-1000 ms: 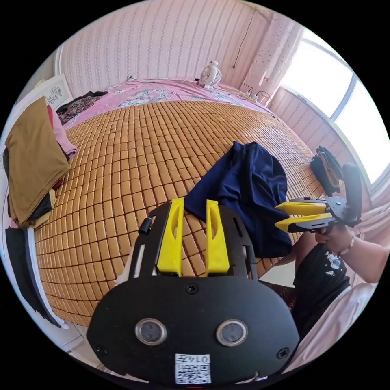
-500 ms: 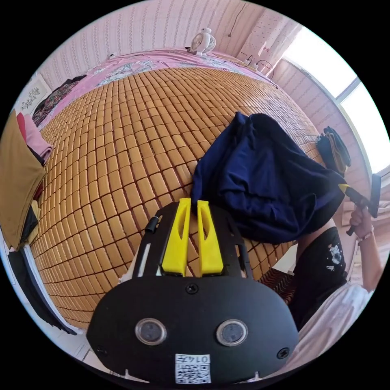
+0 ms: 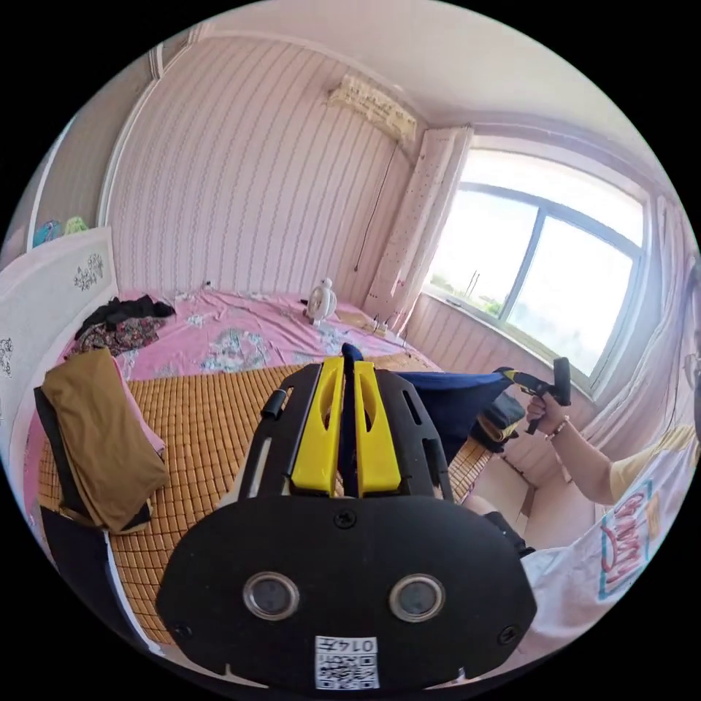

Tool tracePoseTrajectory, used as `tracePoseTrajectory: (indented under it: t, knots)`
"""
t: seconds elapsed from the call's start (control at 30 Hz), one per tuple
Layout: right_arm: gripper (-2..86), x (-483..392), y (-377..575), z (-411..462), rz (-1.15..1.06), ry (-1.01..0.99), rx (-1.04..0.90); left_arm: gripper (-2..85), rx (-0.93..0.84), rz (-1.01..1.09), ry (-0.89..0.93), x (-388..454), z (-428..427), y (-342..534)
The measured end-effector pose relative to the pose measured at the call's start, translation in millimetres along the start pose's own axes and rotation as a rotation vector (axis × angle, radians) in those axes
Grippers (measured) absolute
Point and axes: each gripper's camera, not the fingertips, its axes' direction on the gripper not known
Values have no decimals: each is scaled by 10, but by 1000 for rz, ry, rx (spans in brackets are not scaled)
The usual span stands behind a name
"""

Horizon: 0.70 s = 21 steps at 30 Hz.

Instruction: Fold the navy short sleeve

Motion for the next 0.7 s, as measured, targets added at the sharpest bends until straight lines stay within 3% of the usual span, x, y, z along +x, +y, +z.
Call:
tracePoseTrajectory:
  t: [0.13,0.3,0.43,0.6,0.7]
  knots:
    - [8,-387,-392,-421,-94,-86,146,-5,300,83,4,294,-1199,-336]
    - [8,-1025,-664,-978,-300,-84,318,-5,395,197,-93,648,-1978,-374]
    - [8,-1134,-668,-1093,-282,-101,266,-6,467,151,-49,722,-2345,-220]
    - [8,-1479,-515,-1731,-419,-290,384,-5,649,259,-9,1036,-2931,-80]
    - [8,-1531,-610,-1826,-478,-246,395,-4,644,293,-35,1044,-2999,-199]
